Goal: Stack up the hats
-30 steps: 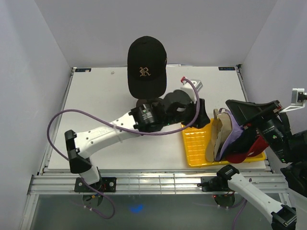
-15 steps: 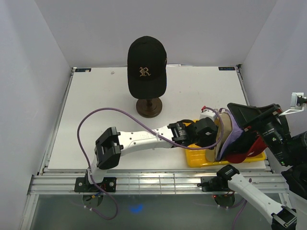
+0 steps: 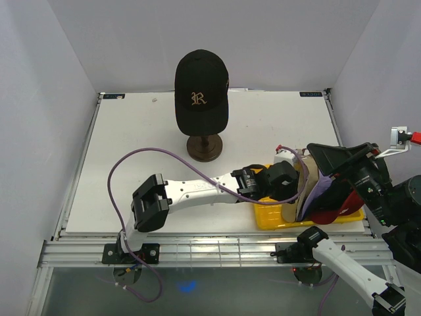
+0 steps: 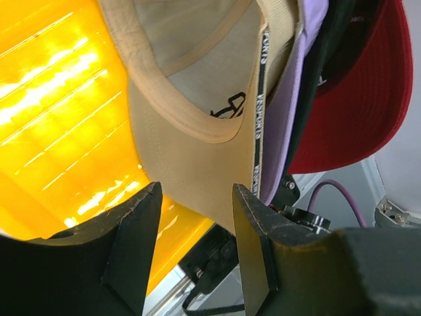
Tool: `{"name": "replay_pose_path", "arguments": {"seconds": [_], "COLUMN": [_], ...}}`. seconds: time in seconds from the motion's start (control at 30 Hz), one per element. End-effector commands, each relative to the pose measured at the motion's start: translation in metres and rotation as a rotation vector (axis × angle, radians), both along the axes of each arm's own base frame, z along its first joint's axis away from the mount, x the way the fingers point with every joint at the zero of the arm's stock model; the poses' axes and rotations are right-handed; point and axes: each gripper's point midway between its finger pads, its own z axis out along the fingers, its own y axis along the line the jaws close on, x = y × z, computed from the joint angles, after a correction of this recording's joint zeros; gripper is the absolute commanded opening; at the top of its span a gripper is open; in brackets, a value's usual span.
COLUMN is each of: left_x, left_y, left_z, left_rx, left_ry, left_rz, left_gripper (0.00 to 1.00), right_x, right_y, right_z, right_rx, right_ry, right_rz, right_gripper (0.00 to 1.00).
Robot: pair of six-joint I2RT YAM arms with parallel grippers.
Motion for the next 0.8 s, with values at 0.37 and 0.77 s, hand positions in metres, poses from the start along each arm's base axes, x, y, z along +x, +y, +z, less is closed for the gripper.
{"name": "replay_pose_path", "arguments": {"seconds": [0.37,0.77], "left_x": [-0.007,-0.003], "left_y": [-0.005,-0.023], "left_z": [0.066,0.034], "left_rx": [-0.145,-0.064], "left_ry": [-0.063,-0.075], "left_rz": [-0.034,-0.037], "left_gripper": [0.58,0.57], "right_x": [0.001,0.0], "right_y": [0.003,0.003], "right_z": [0.006,0.004], "right_rx": [0.003,-0.006], "right_ry": [-0.036,-0.037], "right_rz": [0.014,0.015], "right_gripper": [0.44,0.44]}}
